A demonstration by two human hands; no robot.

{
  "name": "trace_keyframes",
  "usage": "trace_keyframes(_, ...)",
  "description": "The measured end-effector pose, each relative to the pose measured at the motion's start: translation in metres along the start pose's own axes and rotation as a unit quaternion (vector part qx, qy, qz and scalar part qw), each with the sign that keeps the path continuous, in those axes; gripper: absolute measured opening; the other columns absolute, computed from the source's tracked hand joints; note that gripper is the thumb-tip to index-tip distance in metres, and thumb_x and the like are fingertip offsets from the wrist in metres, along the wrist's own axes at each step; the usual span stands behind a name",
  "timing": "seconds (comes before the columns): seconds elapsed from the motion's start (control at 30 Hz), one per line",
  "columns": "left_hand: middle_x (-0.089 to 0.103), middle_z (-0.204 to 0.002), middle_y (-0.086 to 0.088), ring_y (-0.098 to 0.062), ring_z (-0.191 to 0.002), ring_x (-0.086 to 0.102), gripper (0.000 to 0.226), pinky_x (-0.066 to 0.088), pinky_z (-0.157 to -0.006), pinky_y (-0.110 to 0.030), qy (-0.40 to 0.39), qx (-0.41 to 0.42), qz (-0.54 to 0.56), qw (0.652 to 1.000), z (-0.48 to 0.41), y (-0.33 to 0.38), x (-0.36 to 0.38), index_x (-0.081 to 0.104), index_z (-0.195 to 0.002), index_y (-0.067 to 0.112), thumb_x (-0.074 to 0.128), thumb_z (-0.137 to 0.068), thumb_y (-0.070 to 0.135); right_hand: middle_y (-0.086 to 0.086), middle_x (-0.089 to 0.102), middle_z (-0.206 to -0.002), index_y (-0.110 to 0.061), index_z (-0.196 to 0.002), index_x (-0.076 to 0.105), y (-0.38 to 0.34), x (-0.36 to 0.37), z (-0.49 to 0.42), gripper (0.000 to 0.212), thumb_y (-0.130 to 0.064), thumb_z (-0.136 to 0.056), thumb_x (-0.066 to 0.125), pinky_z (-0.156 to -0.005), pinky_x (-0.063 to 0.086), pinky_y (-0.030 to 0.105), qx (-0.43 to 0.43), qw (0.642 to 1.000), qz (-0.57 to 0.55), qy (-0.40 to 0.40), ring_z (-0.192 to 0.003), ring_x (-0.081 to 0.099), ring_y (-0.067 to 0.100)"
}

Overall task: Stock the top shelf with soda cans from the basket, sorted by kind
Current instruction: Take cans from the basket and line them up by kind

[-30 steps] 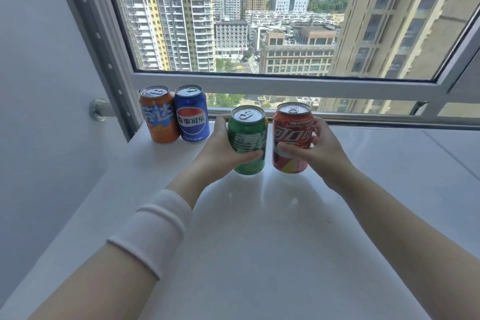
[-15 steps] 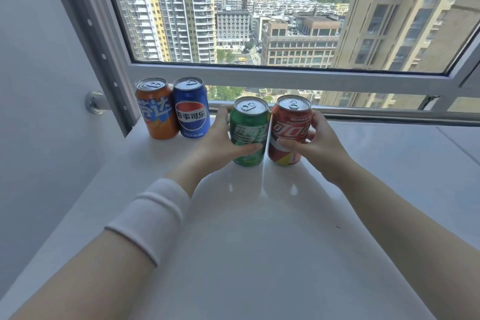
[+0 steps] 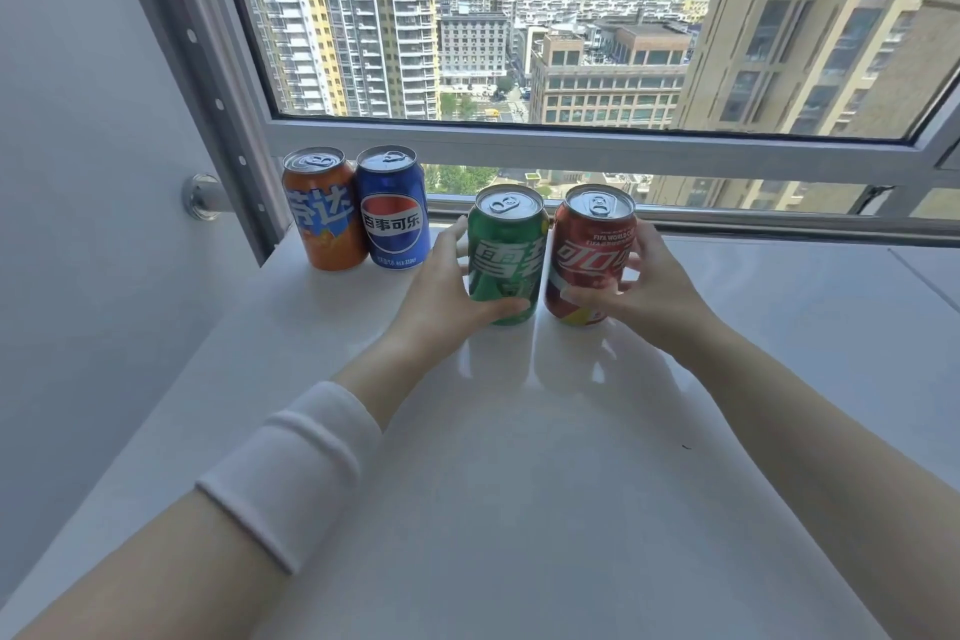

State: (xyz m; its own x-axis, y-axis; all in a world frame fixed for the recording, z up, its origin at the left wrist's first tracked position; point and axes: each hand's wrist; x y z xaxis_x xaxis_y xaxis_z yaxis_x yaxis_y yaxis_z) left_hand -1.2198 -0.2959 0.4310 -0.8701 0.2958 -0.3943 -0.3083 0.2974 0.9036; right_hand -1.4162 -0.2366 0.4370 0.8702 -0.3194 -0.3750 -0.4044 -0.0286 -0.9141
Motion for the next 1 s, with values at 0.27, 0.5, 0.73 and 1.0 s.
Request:
trace_keyframes(0.27,0.051,-0.124,-0.002,-0.016,-0.114,0.049,0.071,0.046,-0.095,-0.034,0.099,-0.013,-0.025,0.995,0.002,-0.001,0.019,0.045,-0.116,0.017,0.086,-0.059,0.019,-0.007,0.051,-0.108,-0.016,-0.124,0.043,0.000,0.003,0.004,0.070,-0.018,-0.066,0.082,-0.066,0.045,0.016,-0.007,0.999,0.035,0.024,-0.096,0.051,0.013)
trace_keyframes(0.5,0.055,-0.121,-0.003,-0.015,-0.108,0.052,0.068,0.042,-0.086,-0.024,0.121,-0.026,-0.031,0.992,-0.017,-0.001,0.012,0.048,-0.118,0.011,0.085,-0.061,0.015,-0.002,0.052,-0.116,-0.016,-0.128,0.044,-0.003,0.010,-0.015,0.074,-0.017,-0.065,0.083,-0.069,0.044,0.020,-0.007,0.999,0.035,0.016,-0.095,0.053,0.013)
trace_keyframes(0.73,0.058,-0.120,-0.003,-0.014,-0.106,0.053,0.066,0.040,-0.082,-0.020,0.141,-0.027,-0.036,0.989,-0.029,-0.002,0.010,0.048,-0.118,0.009,0.084,-0.062,0.014,-0.001,0.052,-0.118,-0.015,-0.127,0.043,-0.005,0.022,-0.035,0.072,-0.017,-0.067,0.082,-0.079,0.045,0.029,-0.001,1.000,0.024,0.015,-0.101,0.052,0.016)
trace_keyframes(1.0,0.046,-0.136,-0.004,-0.017,-0.124,0.045,0.098,0.037,-0.100,-0.025,0.117,0.008,-0.040,0.992,-0.022,0.007,0.004,0.022,-0.142,0.014,0.083,-0.065,0.016,0.000,0.053,-0.120,-0.016,-0.128,0.043,-0.005,0.024,-0.040,0.074,-0.022,-0.066,0.083,-0.088,0.050,0.036,0.010,1.000,0.023,0.013,-0.105,0.053,0.017)
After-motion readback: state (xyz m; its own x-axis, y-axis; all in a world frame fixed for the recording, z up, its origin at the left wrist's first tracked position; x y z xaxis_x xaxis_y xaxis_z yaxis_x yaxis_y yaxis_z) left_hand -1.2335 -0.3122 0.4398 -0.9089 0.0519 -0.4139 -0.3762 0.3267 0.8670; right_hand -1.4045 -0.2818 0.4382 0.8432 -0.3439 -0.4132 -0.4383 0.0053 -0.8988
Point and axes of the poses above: each hand's wrist, its own z-axis away from the middle knuckle, its own x-axis out of the palm, y = z × x
